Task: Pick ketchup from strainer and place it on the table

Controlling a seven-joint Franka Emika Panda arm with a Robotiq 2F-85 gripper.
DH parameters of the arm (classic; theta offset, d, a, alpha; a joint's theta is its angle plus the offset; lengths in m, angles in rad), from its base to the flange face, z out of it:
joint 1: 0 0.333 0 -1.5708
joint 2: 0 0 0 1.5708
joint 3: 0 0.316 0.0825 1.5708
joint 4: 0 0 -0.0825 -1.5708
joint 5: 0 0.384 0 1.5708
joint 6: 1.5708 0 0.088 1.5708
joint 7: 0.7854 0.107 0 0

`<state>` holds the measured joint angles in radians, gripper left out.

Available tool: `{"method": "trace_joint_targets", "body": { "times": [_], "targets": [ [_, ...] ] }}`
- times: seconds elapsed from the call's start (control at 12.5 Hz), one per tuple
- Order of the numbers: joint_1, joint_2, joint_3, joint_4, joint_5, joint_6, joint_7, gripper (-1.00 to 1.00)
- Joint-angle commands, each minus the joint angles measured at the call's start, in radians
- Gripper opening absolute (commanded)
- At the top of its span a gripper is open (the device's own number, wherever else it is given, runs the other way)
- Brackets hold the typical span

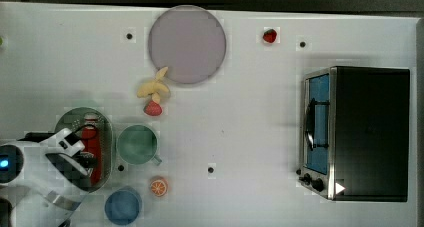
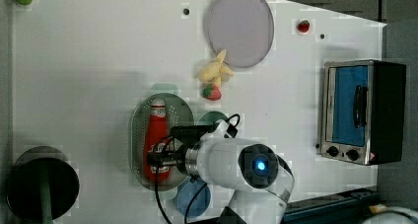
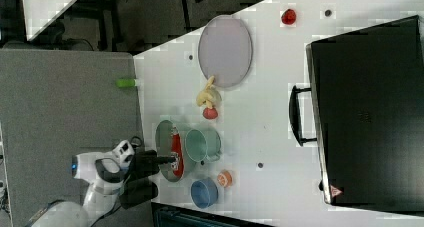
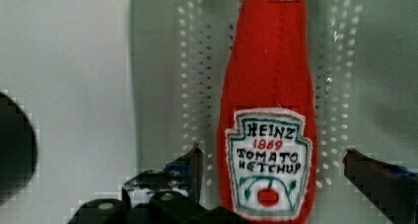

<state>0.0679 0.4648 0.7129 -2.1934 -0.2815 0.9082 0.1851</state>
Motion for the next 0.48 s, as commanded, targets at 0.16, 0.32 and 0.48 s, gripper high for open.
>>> {"method": "trace_joint_targets", "body": {
  "times": [0.16, 0.32, 0.48],
  "targets": [
    [0.011, 0.053, -0.026, 0.021, -0.106, 0.07, 0.163, 1.0],
    [0.023, 0.091, -0.041, 0.033, -0.148, 0.077, 0.18, 1.0],
    [0.039, 0.122, -0.061, 0.047, -0.153, 0.083, 0.18, 1.0]
  ]
}}
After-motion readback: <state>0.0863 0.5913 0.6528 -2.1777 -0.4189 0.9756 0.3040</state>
